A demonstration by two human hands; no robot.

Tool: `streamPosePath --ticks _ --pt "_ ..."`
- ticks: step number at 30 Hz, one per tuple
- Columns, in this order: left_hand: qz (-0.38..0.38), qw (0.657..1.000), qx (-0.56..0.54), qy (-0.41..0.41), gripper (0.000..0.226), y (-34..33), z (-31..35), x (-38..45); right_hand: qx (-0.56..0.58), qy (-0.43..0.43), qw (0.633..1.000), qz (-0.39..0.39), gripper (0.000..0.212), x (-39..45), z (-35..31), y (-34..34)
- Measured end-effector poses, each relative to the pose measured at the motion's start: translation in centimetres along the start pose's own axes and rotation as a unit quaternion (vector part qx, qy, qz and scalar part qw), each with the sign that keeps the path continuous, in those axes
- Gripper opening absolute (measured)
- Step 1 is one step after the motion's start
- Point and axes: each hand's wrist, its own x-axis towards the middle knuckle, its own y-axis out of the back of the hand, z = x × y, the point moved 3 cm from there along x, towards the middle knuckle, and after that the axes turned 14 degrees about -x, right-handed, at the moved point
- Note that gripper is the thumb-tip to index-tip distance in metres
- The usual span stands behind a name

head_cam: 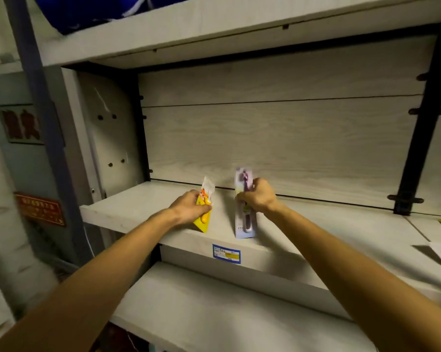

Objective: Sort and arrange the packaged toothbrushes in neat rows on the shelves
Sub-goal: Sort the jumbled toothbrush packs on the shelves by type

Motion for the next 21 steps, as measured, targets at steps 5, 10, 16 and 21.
streamPosePath --ticks 5,10,16,21 --pt "-0.010 0.982 0.183 -0.044 0.072 0.3 -2.7 2.6 -0.329 0.114 0.937 0.015 0.052 0.1 -1.0 -3.0" --pt "-0.079 0.960 0.251 -0.095 0.047 -0.2 -4.4 5.1 -0.353 0.145 0.916 -0.124 0.055 0.3 -1.3 -5.8" --pt "-0.042 0.945 0.288 -0.148 0.049 2.1 -7.2 7.5 -0.293 0.064 0.942 -0.152 0.062 2.1 -4.4 -9.5" --pt "-0.055 0.955 0.255 -0.141 0.042 6.0 -11.2 9.5 -0.290 0.017 0.948 -0.130 0.061 3.8 -7.2 -12.4"
